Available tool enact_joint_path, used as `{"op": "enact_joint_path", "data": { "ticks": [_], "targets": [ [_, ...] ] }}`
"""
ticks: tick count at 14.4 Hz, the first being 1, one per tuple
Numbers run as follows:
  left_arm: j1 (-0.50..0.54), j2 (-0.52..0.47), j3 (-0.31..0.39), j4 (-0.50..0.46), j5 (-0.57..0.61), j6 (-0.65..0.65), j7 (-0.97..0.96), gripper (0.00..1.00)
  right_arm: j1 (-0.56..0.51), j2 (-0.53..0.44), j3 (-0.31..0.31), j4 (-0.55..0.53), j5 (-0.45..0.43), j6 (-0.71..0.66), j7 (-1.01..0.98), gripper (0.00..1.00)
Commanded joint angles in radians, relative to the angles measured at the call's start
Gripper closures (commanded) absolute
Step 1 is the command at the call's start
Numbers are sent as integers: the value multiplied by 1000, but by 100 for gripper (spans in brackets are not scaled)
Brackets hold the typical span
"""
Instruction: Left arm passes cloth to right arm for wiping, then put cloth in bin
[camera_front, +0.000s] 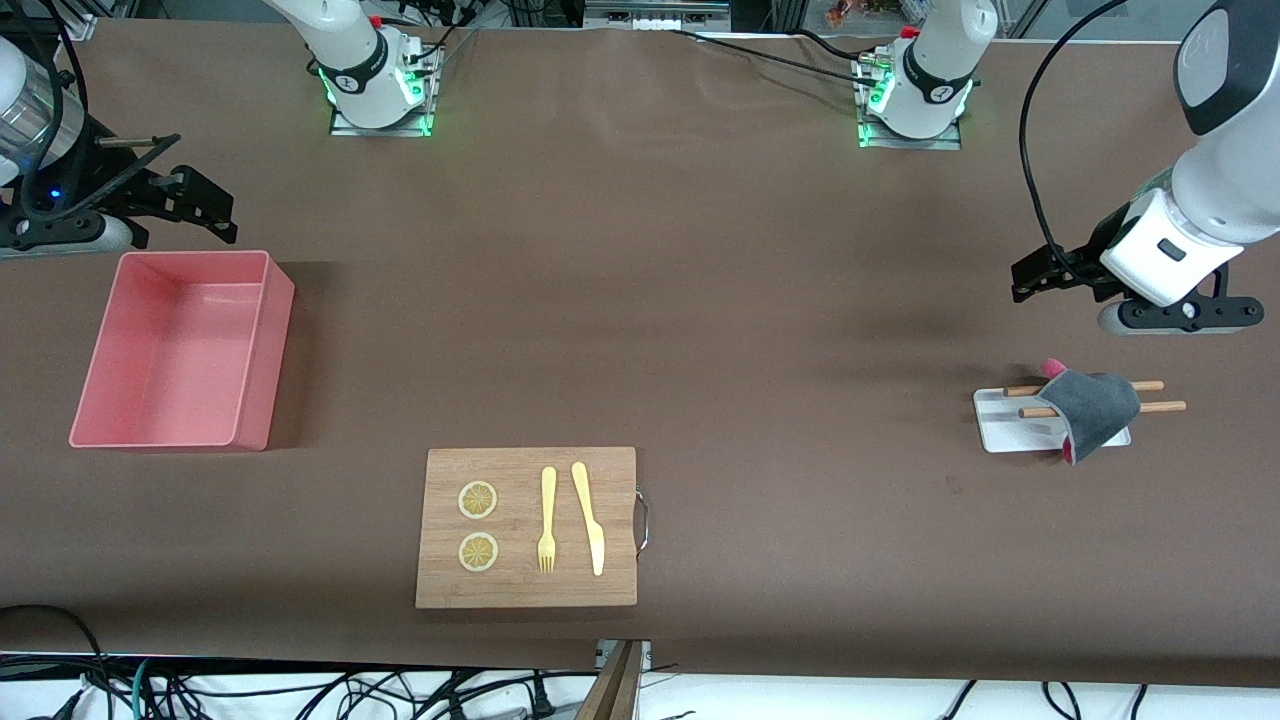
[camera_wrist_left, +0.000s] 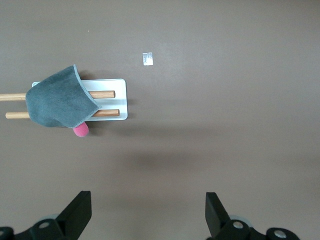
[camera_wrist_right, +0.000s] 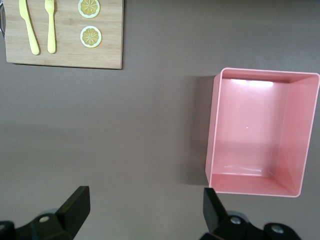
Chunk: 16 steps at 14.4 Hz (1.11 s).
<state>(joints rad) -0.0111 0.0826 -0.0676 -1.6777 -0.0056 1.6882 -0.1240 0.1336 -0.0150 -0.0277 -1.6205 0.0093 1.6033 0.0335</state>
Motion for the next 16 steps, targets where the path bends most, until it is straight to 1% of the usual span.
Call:
{"op": "enact_joint_path", "data": {
  "ticks": [1,4,6,8,12,13,14,16],
  "targets": [
    [6,19,2,16,16,13,36,0,-9,4,5,21,-3,-20,-18,0],
    [17,39,12,23,18,54,95,0,-9,4,5,21,-3,-20,-18,0],
    [32,52,12,23,28,88,99,0,-9,4,5,21,-3,-20,-18,0],
    [34,66,8,16,134,146,116,0,-9,4,5,21,-3,-20,-18,0],
    [52,123,9,12,148,188,121,0,-9,6,5,21,-3,-20,-18,0],
    [60,147,11,22,148,233,121,0,-9,4,5,21,-3,-20,-18,0],
    [69,176,12,53,148,273,127,0,-9,4,5,21,-3,-20,-18,0],
    [74,293,12,201,147,283,190,0,-9,4,5,21,-3,-20,-18,0]
  ]
}}
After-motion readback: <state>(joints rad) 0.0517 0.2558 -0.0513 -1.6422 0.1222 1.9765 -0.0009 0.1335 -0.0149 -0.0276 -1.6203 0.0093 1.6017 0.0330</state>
